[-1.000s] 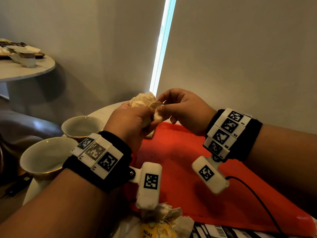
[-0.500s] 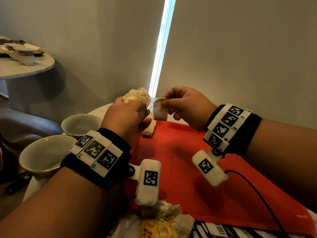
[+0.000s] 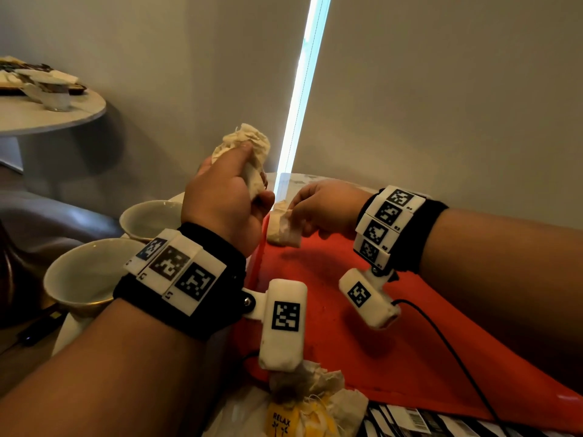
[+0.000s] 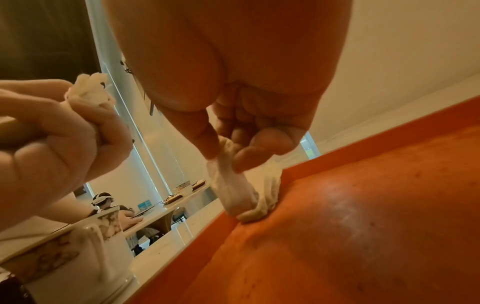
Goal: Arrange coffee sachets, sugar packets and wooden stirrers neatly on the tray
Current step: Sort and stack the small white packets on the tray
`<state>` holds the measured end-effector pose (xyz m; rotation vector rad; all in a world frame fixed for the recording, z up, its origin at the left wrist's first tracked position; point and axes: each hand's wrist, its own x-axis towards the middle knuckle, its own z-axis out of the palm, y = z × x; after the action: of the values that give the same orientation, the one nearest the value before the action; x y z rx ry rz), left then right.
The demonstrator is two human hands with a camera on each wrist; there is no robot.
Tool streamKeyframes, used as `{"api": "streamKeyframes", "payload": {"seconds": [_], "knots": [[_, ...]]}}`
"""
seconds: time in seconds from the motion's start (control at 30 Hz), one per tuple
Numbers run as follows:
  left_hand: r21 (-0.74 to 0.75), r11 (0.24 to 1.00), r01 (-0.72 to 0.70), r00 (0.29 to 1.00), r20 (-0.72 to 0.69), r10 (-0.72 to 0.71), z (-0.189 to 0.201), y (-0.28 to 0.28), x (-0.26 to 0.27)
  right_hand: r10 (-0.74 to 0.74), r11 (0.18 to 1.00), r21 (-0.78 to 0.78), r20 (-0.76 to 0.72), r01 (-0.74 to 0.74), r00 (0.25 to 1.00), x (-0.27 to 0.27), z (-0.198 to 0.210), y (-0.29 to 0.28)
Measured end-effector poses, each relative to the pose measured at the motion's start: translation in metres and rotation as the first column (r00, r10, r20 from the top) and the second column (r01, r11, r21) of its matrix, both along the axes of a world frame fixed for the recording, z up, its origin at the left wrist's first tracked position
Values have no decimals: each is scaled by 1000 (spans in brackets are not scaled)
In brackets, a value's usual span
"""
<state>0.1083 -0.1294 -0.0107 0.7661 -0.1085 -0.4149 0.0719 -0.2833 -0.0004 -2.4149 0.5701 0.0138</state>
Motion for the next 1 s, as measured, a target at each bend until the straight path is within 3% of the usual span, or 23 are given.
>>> {"api": "streamKeyframes", "payload": {"seconds": [0.2, 0.47, 0.8, 1.0], "knots": [[-14, 1000, -2, 998, -63, 1, 8, 4, -7, 24, 996, 82, -71, -18, 997, 10, -10, 6], [-16, 1000, 6, 997, -78, -8, 9, 5, -8, -32, 999, -40, -89, 29, 996, 29, -17, 2], [1, 998, 62, 993, -102, -62, 10, 6, -9, -122, 987, -98, 48, 126, 991, 22, -6, 5], [-23, 997, 71, 990, -118, -73, 7, 6, -7, 55, 973, 230, -191, -10, 980, 14, -11, 21]]}}
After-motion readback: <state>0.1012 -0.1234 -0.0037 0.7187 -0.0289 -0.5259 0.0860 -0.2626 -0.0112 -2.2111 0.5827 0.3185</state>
